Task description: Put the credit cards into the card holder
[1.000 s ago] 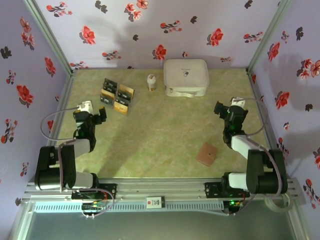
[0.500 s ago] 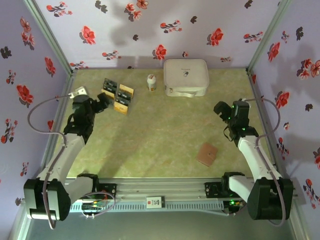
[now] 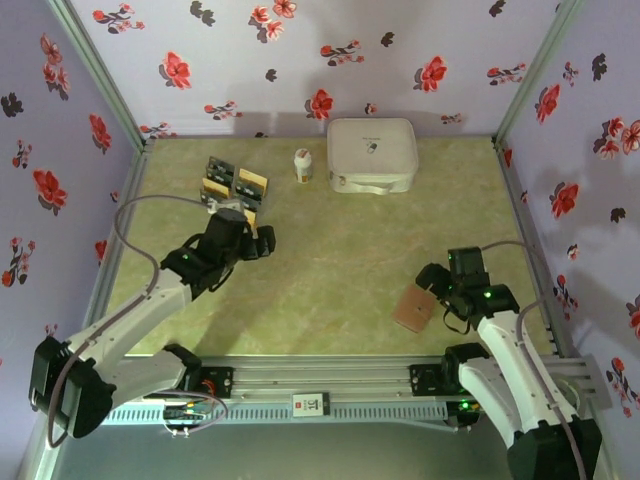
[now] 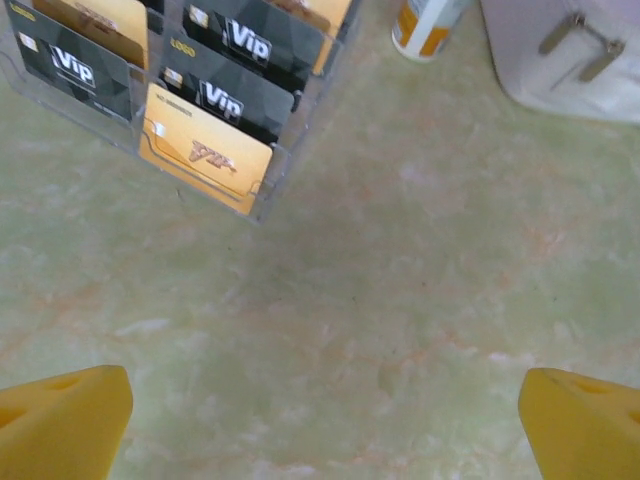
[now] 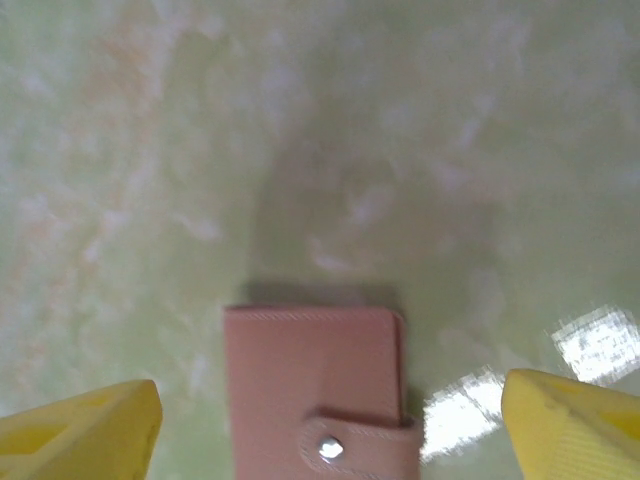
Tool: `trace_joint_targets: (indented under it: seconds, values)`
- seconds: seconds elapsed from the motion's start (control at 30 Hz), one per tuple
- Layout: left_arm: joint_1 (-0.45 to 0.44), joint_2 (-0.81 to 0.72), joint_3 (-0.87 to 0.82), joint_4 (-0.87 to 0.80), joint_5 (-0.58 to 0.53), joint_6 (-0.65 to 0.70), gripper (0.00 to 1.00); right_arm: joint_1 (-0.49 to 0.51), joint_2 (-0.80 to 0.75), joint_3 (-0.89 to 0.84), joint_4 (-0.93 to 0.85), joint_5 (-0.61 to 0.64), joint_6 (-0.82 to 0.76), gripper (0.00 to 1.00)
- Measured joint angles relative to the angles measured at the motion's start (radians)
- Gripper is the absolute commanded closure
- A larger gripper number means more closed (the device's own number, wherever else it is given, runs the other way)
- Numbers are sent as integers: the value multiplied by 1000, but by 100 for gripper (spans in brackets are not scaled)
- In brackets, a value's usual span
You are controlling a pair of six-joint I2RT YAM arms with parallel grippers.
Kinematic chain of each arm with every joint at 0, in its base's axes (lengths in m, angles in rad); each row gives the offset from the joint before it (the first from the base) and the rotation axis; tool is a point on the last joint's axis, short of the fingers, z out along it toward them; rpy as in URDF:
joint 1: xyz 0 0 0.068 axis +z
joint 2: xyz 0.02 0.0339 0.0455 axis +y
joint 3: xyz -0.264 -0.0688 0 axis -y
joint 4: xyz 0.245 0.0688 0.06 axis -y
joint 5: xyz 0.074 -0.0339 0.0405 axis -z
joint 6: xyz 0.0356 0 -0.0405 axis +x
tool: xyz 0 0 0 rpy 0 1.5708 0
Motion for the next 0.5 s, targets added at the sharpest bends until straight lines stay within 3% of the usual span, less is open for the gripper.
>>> trace_joint_targets:
  seconds: [0.27, 0.5]
  values:
    - [-68, 121, 74, -4, -18, 9, 0, 60, 48, -31, -42, -37, 45, 11]
    - [-100, 163, 111, 9, -18, 11, 0, 156, 124, -59, 24, -64, 97, 14]
